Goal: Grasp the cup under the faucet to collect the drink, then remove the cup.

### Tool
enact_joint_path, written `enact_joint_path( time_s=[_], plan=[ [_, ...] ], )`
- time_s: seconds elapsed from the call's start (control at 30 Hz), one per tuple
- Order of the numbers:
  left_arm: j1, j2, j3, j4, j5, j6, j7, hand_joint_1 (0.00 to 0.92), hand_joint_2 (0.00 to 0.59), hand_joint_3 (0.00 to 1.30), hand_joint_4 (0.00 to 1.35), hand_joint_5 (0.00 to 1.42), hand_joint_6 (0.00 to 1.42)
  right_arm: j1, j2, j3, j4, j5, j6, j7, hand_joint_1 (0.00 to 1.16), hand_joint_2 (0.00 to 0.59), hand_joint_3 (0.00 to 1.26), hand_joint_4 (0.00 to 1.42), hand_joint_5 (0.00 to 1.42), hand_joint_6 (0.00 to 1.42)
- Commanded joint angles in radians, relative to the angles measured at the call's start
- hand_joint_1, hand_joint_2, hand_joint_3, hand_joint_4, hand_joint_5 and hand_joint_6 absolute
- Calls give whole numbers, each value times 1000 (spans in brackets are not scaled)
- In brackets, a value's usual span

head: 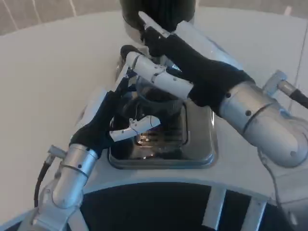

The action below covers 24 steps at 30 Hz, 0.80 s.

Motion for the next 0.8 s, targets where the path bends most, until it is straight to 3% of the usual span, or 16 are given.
enact_joint_path(
  time_s=[0.03, 0.5, 0.7, 0.8],
  plan=[
    [5, 7, -11, 16, 17, -7, 1, 430, 70, 0, 43, 203, 171, 50, 7, -16, -61, 2, -8, -9, 0, 464, 0, 0, 0, 0],
    [35, 11, -21, -31, 21, -11, -9, 416, 70, 0, 44, 203, 171, 73, 30, -90, -181, -42, -3, -76, 5, 471, 0, 0, 0, 0],
    [50, 14, -19, -56, 27, -9, -12, 415, 70, 0, 44, 203, 171, 98, 14, -102, -244, -75, 8, -62, 5, 471, 0, 0, 0, 0],
    [53, 16, -18, -61, 29, -7, -14, 415, 70, 0, 44, 203, 171, 126, -14, -110, -284, -99, 18, -46, 5, 471, 0, 0, 0, 0]
  ],
)
